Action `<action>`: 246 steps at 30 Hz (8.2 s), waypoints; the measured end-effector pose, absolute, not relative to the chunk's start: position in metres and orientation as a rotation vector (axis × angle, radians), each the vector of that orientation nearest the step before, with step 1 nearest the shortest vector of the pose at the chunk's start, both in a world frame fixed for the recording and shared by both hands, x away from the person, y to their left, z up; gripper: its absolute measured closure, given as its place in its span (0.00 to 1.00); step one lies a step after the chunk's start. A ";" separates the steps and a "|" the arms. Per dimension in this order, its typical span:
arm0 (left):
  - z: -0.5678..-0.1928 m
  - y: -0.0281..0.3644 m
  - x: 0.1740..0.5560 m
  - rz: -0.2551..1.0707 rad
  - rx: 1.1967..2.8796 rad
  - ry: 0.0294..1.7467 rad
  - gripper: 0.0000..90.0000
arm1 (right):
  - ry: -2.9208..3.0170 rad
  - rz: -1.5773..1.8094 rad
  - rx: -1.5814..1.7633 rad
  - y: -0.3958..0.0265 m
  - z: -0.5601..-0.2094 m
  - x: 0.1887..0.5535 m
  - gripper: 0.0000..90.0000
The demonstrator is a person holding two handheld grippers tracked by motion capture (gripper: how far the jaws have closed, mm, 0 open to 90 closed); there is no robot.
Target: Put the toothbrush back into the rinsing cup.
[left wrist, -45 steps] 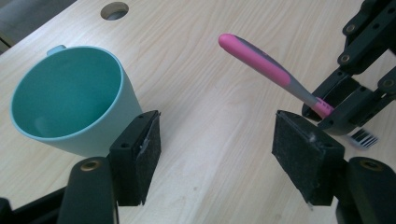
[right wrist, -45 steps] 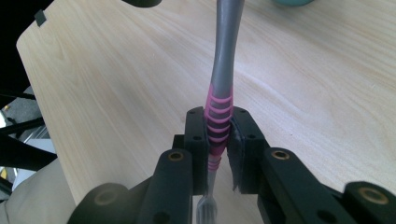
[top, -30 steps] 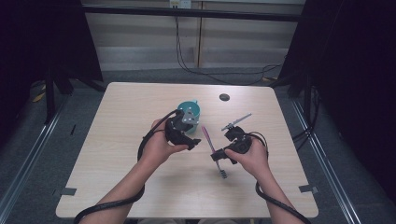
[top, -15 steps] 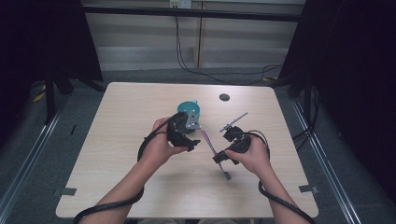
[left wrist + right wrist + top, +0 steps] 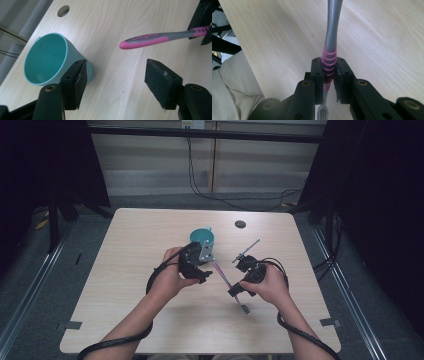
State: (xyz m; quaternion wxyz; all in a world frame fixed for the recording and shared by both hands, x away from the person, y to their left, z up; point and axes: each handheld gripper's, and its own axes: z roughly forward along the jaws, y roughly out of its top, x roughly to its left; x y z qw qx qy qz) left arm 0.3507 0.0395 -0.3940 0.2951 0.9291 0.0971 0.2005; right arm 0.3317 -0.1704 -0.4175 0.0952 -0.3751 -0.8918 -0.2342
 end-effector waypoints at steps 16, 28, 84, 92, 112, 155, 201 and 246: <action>-0.396 0.034 0.344 0.624 2.544 0.125 0.40 | -2.674 -0.570 -1.059 -0.163 -0.413 0.336 0.87; -0.395 0.025 0.338 0.700 2.571 0.003 0.42 | -2.672 -0.539 -1.030 -0.164 -0.410 0.341 0.87; -0.418 0.003 0.309 0.818 2.767 -0.459 0.89 | -2.702 -0.467 -0.901 -0.161 -0.402 0.349 0.87; -0.419 0.005 0.309 0.749 2.794 -0.411 0.91 | -2.720 -0.502 -0.893 -0.163 -0.402 0.349 0.86; -0.425 0.014 0.316 0.686 2.801 -0.237 0.91 | -2.748 -0.676 -1.030 -0.173 -0.390 0.347 0.53; -0.417 0.042 0.337 0.609 2.716 0.323 0.91 | -2.608 -1.233 -1.151 -0.200 -0.371 0.327 0.52; -0.437 0.046 0.328 0.335 2.487 0.559 0.91 | -2.210 -1.650 -1.456 -0.208 -0.423 0.329 0.66; -0.445 0.033 0.316 0.175 2.317 0.664 0.88 | -1.929 -1.969 -1.484 -0.200 -0.423 0.333 0.94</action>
